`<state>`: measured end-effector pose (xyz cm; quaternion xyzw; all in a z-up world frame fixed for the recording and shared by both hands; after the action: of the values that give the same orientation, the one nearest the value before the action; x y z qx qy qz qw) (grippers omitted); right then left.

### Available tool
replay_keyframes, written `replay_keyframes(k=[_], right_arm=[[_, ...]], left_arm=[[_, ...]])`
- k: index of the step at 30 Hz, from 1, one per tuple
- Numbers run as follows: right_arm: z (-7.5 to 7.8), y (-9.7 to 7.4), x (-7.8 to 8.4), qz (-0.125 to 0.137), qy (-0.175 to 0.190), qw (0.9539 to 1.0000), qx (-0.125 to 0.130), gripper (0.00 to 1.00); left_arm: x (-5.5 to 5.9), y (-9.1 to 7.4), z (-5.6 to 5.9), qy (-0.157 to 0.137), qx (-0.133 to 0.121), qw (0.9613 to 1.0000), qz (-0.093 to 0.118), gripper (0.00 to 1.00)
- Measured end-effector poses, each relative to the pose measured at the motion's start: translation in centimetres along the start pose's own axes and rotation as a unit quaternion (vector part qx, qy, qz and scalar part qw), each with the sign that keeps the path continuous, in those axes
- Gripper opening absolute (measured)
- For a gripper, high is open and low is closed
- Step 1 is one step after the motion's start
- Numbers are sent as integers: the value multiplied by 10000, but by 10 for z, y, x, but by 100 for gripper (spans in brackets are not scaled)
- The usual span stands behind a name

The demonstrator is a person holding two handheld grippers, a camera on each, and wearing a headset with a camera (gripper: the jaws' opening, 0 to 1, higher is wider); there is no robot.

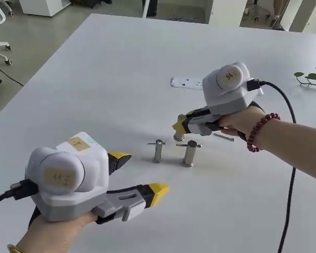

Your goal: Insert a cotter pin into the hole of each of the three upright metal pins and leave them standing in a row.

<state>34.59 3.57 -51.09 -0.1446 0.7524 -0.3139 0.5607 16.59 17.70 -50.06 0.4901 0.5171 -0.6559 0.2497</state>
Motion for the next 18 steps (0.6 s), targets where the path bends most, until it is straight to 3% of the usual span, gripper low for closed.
replay_keyframes(k=[5,18], right_arm=[[-3,-17,12,0,77,9998,157,8],[-27,-52,43,-26,272,9987,435,8]], left_arm=[[-3,-2,0,-13,-28,10000,55,56],[-6,-2,1,45,-7,10000,88,56]])
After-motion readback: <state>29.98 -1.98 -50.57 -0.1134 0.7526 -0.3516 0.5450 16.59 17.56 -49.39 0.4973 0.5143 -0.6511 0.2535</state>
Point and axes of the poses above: the centre of the closed fingertips' face, and the gripper's own axes: y roughly forward along the fingers, z roughly to its right, x roughly out of its underside, the point moved 7 cm from there along -y, roughly backward along the fingers, and after that the axes turned 15 degrees about -x, right-handed, at the moved point
